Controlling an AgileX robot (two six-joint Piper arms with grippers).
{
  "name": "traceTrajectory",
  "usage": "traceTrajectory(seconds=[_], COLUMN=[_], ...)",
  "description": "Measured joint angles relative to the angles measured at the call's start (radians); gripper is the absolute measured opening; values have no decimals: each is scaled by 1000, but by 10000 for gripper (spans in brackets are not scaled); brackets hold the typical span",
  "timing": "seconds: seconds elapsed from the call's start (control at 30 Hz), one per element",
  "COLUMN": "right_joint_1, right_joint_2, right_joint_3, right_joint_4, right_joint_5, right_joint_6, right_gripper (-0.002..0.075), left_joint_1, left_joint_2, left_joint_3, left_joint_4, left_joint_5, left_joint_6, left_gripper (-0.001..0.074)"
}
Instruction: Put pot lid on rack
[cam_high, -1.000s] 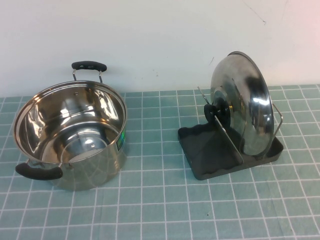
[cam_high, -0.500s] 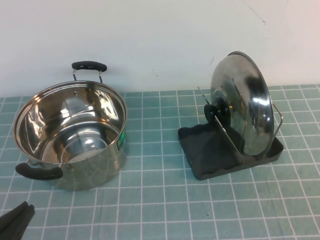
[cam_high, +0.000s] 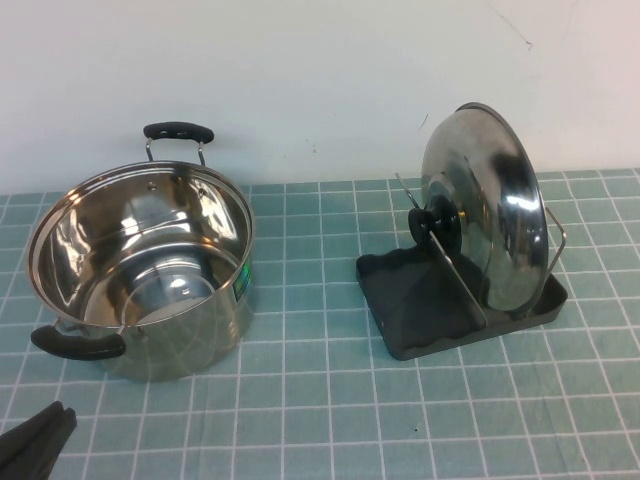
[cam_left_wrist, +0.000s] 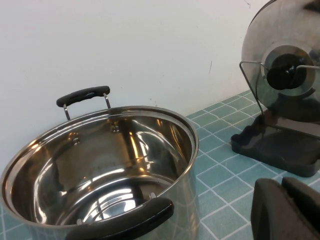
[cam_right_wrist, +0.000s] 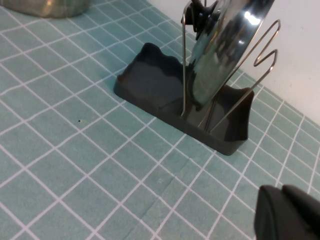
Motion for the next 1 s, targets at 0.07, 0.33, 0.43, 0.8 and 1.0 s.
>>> traceTrajectory(seconds=[0.07,0.33,0.43,0.8,1.0], right_joint_1=[0,0,0,0,0], right_joint_2=[0,0,0,0,0], right_joint_3=[0,0,0,0,0], right_joint_4=[0,2,2,2,4], right_joint_5=[0,0,0,2,5], right_joint_6=[0,0,0,0,0], right_gripper=[-1,-1,-1,-1,-1], left_joint_1=[0,0,0,19,149], left_joint_2=[0,-4,-26,-207,-208], left_joint_3=[0,20,41,43,43], left_joint_4=[0,57,90,-223,-426], left_joint_5=[0,-8,33,432,450], left_joint_6=[0,-2,-38,-42,141], left_gripper=[-1,-2,-1,-1,-1])
